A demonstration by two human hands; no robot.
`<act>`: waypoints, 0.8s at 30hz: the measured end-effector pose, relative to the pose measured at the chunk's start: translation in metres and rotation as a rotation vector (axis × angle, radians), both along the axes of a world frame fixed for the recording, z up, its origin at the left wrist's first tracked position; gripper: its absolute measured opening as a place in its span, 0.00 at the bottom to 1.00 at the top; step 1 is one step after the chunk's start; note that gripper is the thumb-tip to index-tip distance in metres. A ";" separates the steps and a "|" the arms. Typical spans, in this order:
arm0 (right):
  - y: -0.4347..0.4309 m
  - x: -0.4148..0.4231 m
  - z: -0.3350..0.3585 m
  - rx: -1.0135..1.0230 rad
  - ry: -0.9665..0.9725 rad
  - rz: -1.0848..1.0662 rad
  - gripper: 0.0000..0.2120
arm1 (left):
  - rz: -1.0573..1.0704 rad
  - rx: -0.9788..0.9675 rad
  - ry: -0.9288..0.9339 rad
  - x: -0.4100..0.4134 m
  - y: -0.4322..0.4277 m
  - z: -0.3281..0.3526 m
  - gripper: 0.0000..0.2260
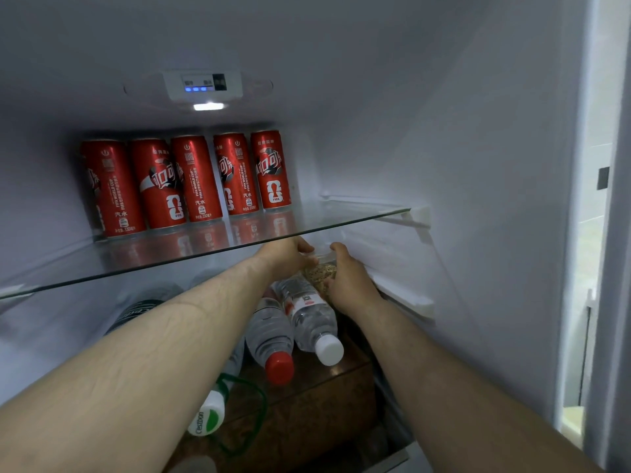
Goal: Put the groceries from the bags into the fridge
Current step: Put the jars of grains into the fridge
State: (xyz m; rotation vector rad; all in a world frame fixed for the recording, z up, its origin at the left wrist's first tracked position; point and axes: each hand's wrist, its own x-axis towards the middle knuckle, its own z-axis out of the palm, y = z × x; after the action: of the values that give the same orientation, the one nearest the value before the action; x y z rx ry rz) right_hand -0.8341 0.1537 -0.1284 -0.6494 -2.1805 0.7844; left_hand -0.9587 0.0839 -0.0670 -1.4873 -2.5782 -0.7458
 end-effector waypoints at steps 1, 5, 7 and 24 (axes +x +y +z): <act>0.001 -0.001 0.000 0.000 -0.005 -0.001 0.31 | 0.004 -0.005 0.015 0.001 0.001 0.001 0.16; 0.004 -0.002 -0.004 0.010 -0.058 0.000 0.34 | 0.006 -0.053 0.072 0.004 0.005 0.006 0.18; 0.003 0.002 -0.003 0.020 -0.112 0.022 0.38 | 0.001 -0.090 0.105 0.006 0.003 0.007 0.21; -0.091 0.115 -0.007 -0.104 0.481 0.021 0.14 | 0.032 0.030 -0.043 0.113 -0.106 0.014 0.21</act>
State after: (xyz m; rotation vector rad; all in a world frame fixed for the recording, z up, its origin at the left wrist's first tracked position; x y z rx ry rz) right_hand -0.7190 0.0629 -0.1358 -0.4327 -1.7192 0.9582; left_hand -0.8453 -0.0222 -0.0534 -1.4333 -2.6035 -0.8180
